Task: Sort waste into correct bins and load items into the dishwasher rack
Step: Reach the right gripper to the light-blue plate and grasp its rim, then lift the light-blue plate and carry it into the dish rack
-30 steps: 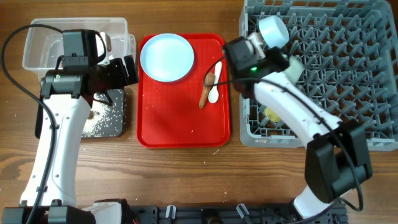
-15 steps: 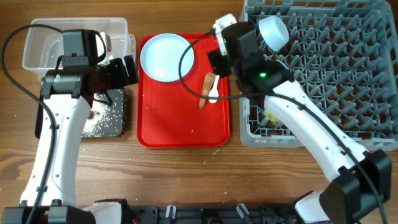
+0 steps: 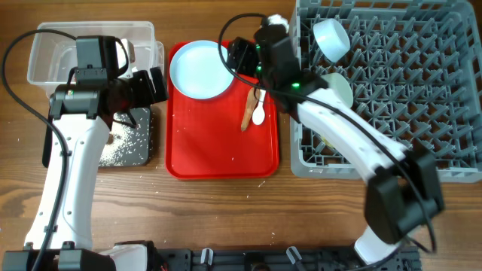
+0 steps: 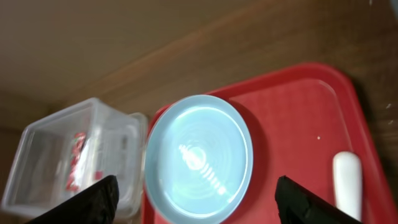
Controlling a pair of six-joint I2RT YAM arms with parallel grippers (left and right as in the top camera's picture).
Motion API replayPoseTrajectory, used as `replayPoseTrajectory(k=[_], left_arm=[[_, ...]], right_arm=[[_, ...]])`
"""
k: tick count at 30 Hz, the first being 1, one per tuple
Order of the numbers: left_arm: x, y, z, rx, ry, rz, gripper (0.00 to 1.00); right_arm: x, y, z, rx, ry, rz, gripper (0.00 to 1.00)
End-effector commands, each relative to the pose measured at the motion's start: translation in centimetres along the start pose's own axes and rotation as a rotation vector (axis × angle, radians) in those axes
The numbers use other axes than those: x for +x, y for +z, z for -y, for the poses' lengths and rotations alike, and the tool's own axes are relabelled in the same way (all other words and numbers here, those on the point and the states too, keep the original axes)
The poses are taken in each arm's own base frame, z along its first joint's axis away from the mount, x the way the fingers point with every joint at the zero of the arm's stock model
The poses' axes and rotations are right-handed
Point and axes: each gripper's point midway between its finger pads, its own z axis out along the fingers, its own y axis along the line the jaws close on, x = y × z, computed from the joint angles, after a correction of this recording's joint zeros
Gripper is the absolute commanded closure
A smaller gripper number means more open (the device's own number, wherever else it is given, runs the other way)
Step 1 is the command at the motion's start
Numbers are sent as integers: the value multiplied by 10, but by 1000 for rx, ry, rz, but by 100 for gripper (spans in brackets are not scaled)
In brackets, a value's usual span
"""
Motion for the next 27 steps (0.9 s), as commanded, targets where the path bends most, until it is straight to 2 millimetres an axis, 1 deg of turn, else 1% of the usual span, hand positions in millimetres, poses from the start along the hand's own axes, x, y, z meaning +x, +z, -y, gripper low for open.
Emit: replayPoseTrajectory(k=[1,2,4,5,6,7,8,9,10,12,14,17,19,20,22,24,26,27], left_arm=[[-4,-1,-1,-5,-4,10,0],[-4,-1,-1,-5,-4,10,0],[-4,-1,-1,-5,-4,10,0],[-4,-1,-1,-6,-4,10,0],[-4,-1,-1,-5,-4,10,0],[-4,-1,-1,-5,-4,10,0],[-4,-1,-1,-5,-4,10,0],[-4,-1,-1,-5,-4,10,0],[-4,-1,-1,-5,-4,10,0],[-4,-1,-1,-5,-4,10,0],[-4,-1,-1,-5,-4,10,0],[-4,-1,-1,-5,-4,10,0],[-4,-1,-1,-5,-4,10,0],[-4,-1,-1,-5,-4,10,0],[-4,-1,-1,-5,-4,10,0],[-4,-1,-1,-6,-4,10,0],[-4,-1,-1,-6,-4,10,0],[-4,-1,-1,-6,-4,10,0]], right_arm=[[43,55,22,21,163,-79,22],[55,69,26,14,185,-100,27],[71,85,39,38,211,-121,37],[77,89,43,49,216,-130,38],[84,95,51,70,233,-139,45],[88,98,54,75,230,-142,48],[91,102,54,75,200,-150,48],[88,103,45,60,145,-155,48],[81,102,35,63,78,-152,48],[71,98,26,141,-37,-143,48],[68,98,23,196,-88,-145,48],[80,107,33,214,-89,-174,51],[84,110,37,223,-92,-180,58],[84,110,38,233,-95,-179,59],[86,108,50,291,-97,-172,58],[92,109,56,309,-73,-187,57],[95,109,55,303,-57,-200,57],[96,109,51,290,-54,-215,57]])
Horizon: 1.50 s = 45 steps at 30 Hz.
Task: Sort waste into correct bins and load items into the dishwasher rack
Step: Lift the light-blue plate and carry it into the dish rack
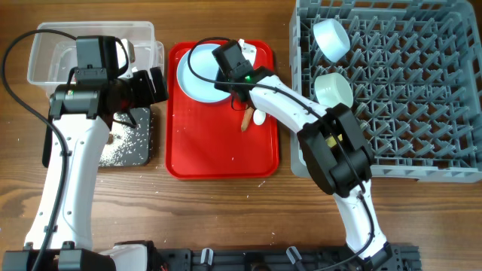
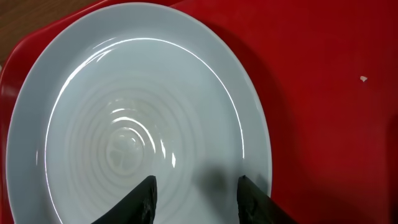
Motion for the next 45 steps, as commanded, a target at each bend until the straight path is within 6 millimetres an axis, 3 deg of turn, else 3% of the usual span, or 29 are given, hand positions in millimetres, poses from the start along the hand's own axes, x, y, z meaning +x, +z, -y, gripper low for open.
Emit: replayPoseTrajectory(k=[1,3,5,7,11,18,23,25,30,33,36,40,45], left_arm=[[-4,-1,-1,-5,-4,10,0],[-4,-1,-1,-5,-4,10,0],[-4,-1,-1,-5,-4,10,0],[-4,-1,-1,-5,-4,10,0],[-4,-1,-1,-5,-4,10,0],[-4,-1,-1,-5,-4,10,0],[-4,-1,-1,-5,-4,10,0],[-4,-1,-1,-6,-4,10,0],[-4,-1,-1,-5,-4,10,0],[-4,-1,-1,-5,-4,10,0],[-4,-1,-1,-5,-4,10,0],[-4,-1,-1,-5,-4,10,0],[-4,-1,-1,-5,-4,10,0]], right_arm=[[2,3,-3,2,6,-30,57],[-11,-9,-11,8,-48,-24,47],[-20,-22,-16,17,-63,-21,45],[-23,-27,-7,67,-65,-9,44],[-19,-27,23,190,28,-8,48],[0,-2,30,167,95,-84,53],[12,5,36,139,125,-176,63],[19,4,33,124,121,-209,79],[23,3,21,64,42,-241,83],[25,2,22,67,45,-251,95],[28,-3,27,96,45,-278,95],[17,-18,29,109,-53,-296,95],[-32,-61,24,136,-251,-139,96]])
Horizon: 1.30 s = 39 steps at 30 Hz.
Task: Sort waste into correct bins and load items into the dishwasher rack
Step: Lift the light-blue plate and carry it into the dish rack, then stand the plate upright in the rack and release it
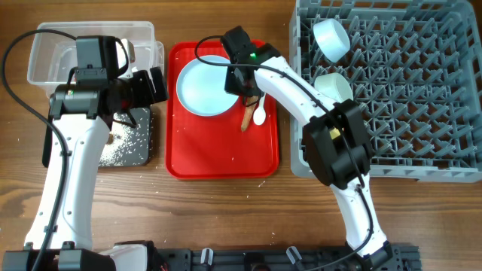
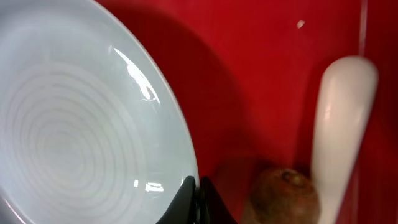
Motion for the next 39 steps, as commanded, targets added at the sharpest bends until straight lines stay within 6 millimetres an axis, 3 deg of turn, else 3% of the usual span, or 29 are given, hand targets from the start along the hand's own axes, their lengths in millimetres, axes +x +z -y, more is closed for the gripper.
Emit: replayPoseTrajectory(k=[1,6,13,21,25,32,36,39], left_arm=[[-4,-1,-1,-5,-4,11,0],[-4,-1,-1,-6,-4,11,0],[-4,-1,-1,-5,-4,11,0],[-4,-1,-1,-5,-4,11,0],[-4,-1,-1,-5,-4,11,0],[-4,-1,-1,-5,-4,11,0],[-4,-1,-1,-5,-4,11,0],[-4,-1,-1,-5,-4,11,0]], right_arm=[[-44,-65,4,51,-135,200,96],[-80,-144,27,195,-177,421,96],[-95,-224,55,339,-194,585,96],[-84,-343,141,733,-79,751,96],[-82,-354,177,849,-137,671,96],[-84,-365,276,1026,-37,525,96],[-104,-340,304,949,-191,410,96],[-111,-333,332,992,-234,374,96]])
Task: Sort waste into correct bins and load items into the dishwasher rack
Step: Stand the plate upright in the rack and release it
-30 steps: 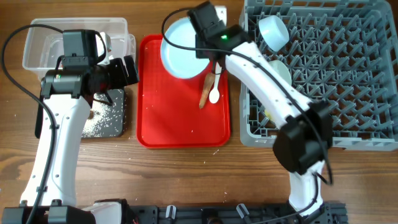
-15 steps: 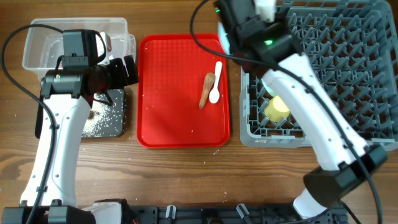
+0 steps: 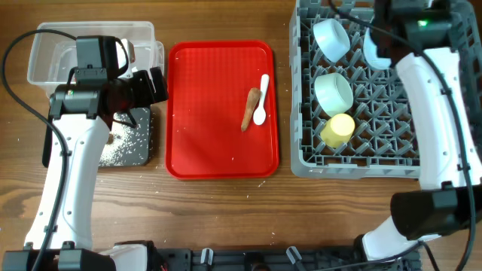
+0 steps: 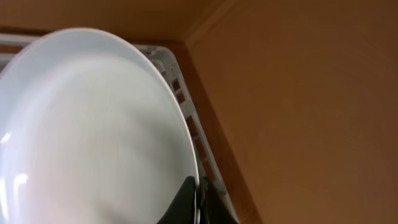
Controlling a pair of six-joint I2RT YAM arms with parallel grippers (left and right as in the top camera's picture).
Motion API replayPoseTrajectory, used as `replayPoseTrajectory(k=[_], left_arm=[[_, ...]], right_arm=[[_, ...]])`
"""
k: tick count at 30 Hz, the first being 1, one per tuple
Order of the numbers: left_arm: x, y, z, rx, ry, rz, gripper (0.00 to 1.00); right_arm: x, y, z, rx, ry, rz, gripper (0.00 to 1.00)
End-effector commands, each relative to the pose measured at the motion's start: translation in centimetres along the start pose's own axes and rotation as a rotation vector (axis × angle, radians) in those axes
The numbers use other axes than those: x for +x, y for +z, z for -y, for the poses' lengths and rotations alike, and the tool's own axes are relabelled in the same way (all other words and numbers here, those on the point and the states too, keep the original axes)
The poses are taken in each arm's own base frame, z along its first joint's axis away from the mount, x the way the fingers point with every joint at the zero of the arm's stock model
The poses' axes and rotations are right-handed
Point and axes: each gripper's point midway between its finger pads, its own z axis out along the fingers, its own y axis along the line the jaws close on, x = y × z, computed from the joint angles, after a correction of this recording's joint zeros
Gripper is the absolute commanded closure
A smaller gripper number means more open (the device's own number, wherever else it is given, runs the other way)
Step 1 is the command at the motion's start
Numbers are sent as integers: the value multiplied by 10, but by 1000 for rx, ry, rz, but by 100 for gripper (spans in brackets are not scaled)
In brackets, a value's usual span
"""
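Observation:
My right gripper is shut on the rim of the pale blue plate. It holds the plate tilted on edge over the back of the grey dishwasher rack. In the right wrist view the plate fills the left side, with the fingertips pinched on its edge and the rack's rim behind it. On the red tray lie a brown food scrap and a white spoon. Beside the bins at the left, my left gripper hovers, seemingly open and holding nothing.
In the rack sit a white bowl, a pale green bowl and a yellow cup. A clear plastic bin stands at the back left, with a dark bin speckled with white crumbs in front of it.
My right gripper has carried the plate from the red tray to above the back of the rack. The tray now holds only the scrap and the spoon. The left arm is unchanged.
My right gripper was open above the tray's back edge, looking down on the plate. Then it was low over the plate, fingers apart. Then it was shut on the plate's right rim on the tray. Now it holds the plate over the rack.

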Motion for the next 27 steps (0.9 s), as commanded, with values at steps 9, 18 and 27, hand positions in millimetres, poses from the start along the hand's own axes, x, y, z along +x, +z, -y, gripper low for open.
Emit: replayPoseTrajectory(k=[9,18,27], left_arm=[[-4,-1,-1,-5,-4,10,0],[-4,-1,-1,-5,-4,10,0],[-4,-1,-1,-5,-4,10,0]], right_arm=[[21,67,-26,-70,-350,12,96],[34,91,-66,-131,-398,-18,96],[30,83,-96,-206,-425,20,86]])
